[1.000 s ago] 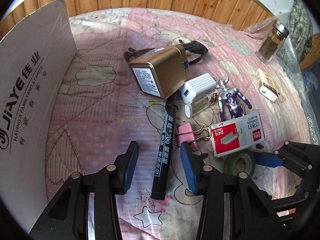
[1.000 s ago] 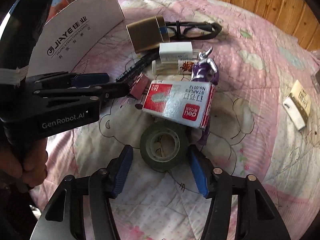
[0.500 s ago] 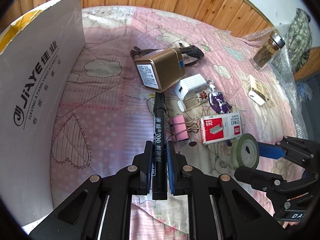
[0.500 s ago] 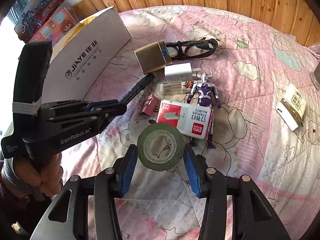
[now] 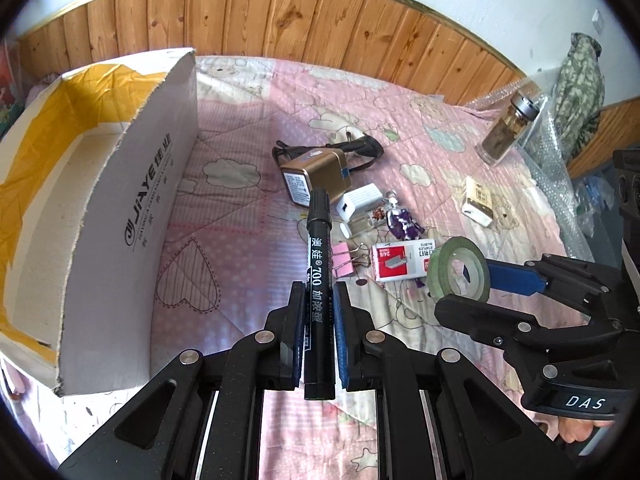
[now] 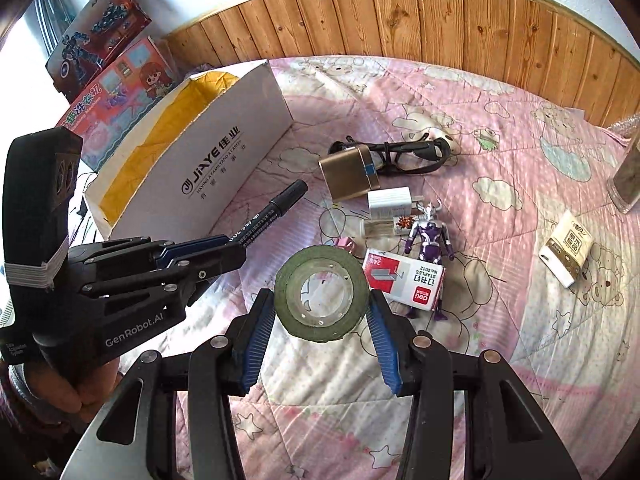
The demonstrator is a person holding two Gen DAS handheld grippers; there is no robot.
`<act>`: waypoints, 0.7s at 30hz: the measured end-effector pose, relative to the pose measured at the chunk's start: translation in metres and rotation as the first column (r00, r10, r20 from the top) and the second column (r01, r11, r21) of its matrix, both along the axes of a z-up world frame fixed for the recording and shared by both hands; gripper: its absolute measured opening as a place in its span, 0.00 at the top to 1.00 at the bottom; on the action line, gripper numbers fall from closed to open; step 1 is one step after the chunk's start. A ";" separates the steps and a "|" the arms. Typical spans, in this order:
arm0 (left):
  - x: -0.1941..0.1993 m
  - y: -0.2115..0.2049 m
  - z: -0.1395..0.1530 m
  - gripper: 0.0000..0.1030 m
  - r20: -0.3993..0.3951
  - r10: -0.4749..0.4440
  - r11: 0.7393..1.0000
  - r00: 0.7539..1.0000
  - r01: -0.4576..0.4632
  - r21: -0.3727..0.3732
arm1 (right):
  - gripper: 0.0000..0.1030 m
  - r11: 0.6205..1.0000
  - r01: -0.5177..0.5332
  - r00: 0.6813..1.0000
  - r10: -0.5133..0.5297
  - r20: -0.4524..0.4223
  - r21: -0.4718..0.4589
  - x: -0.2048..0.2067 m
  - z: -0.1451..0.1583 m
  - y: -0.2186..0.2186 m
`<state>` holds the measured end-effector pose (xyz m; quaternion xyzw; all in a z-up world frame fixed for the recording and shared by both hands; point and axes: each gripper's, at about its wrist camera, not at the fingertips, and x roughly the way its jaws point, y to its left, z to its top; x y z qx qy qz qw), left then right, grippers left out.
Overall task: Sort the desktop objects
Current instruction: 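Grasp the black marker with the left gripper while the right gripper grasps the green tape roll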
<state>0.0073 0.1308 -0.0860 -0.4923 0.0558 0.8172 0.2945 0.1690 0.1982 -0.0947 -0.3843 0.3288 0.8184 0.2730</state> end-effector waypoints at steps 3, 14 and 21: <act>0.002 -0.010 0.011 0.87 -0.014 0.014 1.000 1.000 -0.013 0.016 | 0.53 1.000 0.002 1.000 -0.002 -0.012 0.019 -0.007 0.012 -0.006; 0.001 -0.045 0.051 0.87 -0.085 0.053 0.997 0.995 -0.048 0.065 | 0.53 0.997 0.012 0.998 -0.008 -0.056 0.077 -0.028 0.045 -0.023; -0.005 -0.066 0.066 0.87 -0.108 0.073 0.995 0.991 -0.064 0.079 | 0.53 0.994 0.012 0.997 -0.003 -0.080 0.109 -0.041 0.061 -0.029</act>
